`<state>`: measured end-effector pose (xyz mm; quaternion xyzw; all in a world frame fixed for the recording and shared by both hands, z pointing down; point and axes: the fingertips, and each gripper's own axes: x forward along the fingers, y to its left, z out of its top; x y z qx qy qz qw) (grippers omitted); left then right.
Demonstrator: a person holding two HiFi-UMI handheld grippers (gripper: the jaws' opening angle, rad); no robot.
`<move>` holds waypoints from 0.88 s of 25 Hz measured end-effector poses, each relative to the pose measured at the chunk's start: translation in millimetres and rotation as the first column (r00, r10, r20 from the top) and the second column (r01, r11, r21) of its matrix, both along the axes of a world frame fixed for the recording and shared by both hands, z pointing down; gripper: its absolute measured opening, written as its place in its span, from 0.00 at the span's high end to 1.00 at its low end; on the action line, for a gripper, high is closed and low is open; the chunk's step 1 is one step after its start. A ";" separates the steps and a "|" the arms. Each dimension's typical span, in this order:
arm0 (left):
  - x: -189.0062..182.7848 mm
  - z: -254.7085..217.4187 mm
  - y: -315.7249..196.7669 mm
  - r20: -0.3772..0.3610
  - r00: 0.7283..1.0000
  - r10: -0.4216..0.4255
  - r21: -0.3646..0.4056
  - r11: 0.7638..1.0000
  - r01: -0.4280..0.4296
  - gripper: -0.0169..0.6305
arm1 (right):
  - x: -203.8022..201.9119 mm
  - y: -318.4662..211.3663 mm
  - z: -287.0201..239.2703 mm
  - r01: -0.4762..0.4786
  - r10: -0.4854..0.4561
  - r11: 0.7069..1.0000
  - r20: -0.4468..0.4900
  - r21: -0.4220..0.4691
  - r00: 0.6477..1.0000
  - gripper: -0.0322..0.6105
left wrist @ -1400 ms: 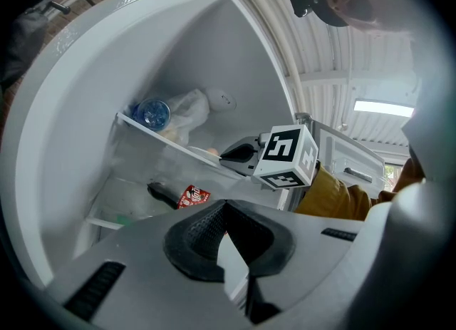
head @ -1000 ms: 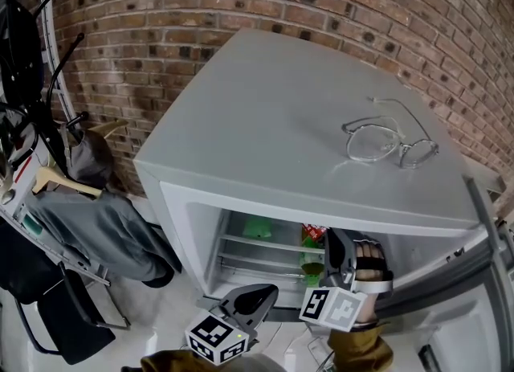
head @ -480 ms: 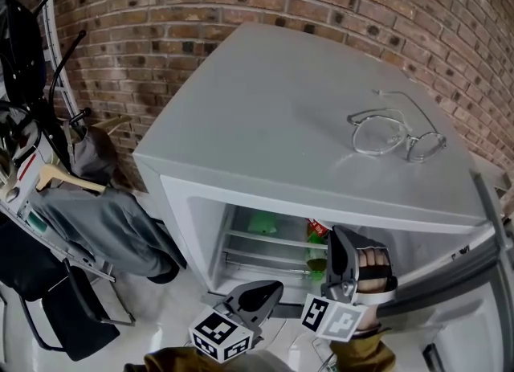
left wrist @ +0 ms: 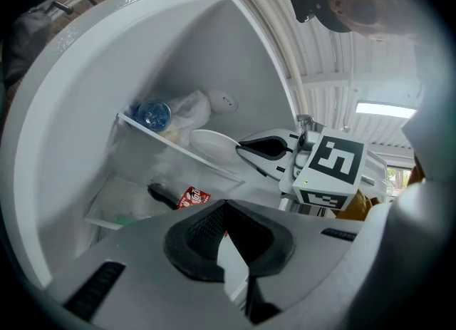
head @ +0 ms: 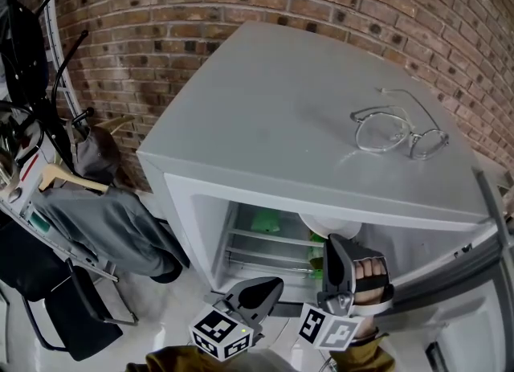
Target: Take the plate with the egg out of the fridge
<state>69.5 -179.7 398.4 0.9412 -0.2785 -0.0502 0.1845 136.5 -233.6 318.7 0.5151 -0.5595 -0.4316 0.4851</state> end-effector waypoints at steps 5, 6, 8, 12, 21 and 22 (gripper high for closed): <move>-1.2 -1.7 0.4 0.003 1.000 -0.004 0.010 1.000 0.004 0.96 | -7.5 12.0 4.1 0.019 -0.019 1.000 0.013 -0.001 1.000 0.93; -1.4 -2.4 0.4 0.002 1.000 -0.005 0.012 1.000 0.005 0.96 | -9.0 14.4 5.0 0.023 -0.023 1.000 0.014 -0.002 1.000 0.93; -2.0 -3.7 1.1 0.002 1.000 -0.004 0.017 1.000 0.004 0.96 | -11.2 19.4 7.6 0.027 -0.027 1.000 0.014 -0.005 1.000 0.93; -4.0 -4.6 2.4 0.002 1.000 -0.007 0.022 1.000 0.007 0.96 | -14.2 27.9 13.2 0.031 -0.031 0.999 0.015 -0.011 0.999 0.93; -4.8 -6.2 6.6 0.010 1.000 -0.013 0.035 0.999 0.013 0.96 | -19.6 39.5 18.1 0.046 -0.046 0.999 0.025 0.014 0.999 0.93; -5.4 -5.8 7.6 0.011 1.000 -0.014 0.034 0.999 0.014 0.96 | -20.8 40.9 19.7 0.048 -0.049 0.999 0.024 0.015 0.999 0.93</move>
